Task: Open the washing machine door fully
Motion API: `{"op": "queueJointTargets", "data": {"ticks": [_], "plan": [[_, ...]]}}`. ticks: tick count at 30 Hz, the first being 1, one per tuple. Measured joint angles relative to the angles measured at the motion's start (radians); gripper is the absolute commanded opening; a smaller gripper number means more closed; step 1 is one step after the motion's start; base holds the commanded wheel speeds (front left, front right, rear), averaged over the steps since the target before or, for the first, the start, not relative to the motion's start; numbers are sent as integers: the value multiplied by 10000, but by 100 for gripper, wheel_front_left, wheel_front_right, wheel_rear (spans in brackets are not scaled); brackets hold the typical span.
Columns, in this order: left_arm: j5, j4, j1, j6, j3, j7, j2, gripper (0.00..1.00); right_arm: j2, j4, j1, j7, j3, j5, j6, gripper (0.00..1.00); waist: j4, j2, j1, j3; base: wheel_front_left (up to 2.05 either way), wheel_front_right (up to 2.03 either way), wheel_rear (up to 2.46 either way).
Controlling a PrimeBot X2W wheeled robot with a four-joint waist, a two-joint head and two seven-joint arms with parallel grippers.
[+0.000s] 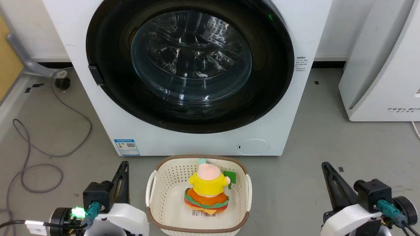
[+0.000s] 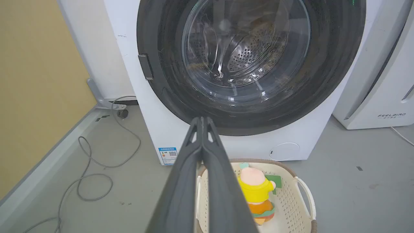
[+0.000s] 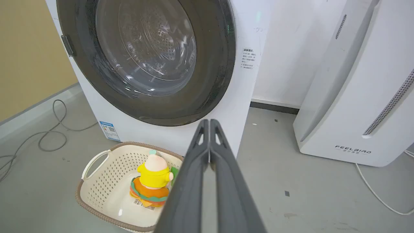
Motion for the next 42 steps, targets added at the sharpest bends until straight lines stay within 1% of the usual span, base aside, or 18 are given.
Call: {"op": "queueJointTargets", "data": {"ticks": [34, 35, 42], "plan": [[0, 0, 0, 0, -2, 0, 0, 0, 0, 0, -1, 0, 0, 0, 0, 0, 0, 0, 0, 0, 0, 0, 0], [0, 0, 0, 0, -2, 0, 0, 100, 0, 0, -1, 0, 0, 0, 0, 100, 0, 0, 0, 0, 0, 0, 0], [-6, 48, 0, 13, -46, -17, 0, 100, 0, 54, 4, -21, 13, 102, 0, 100, -8, 0, 0, 7, 0, 0, 0]]}}
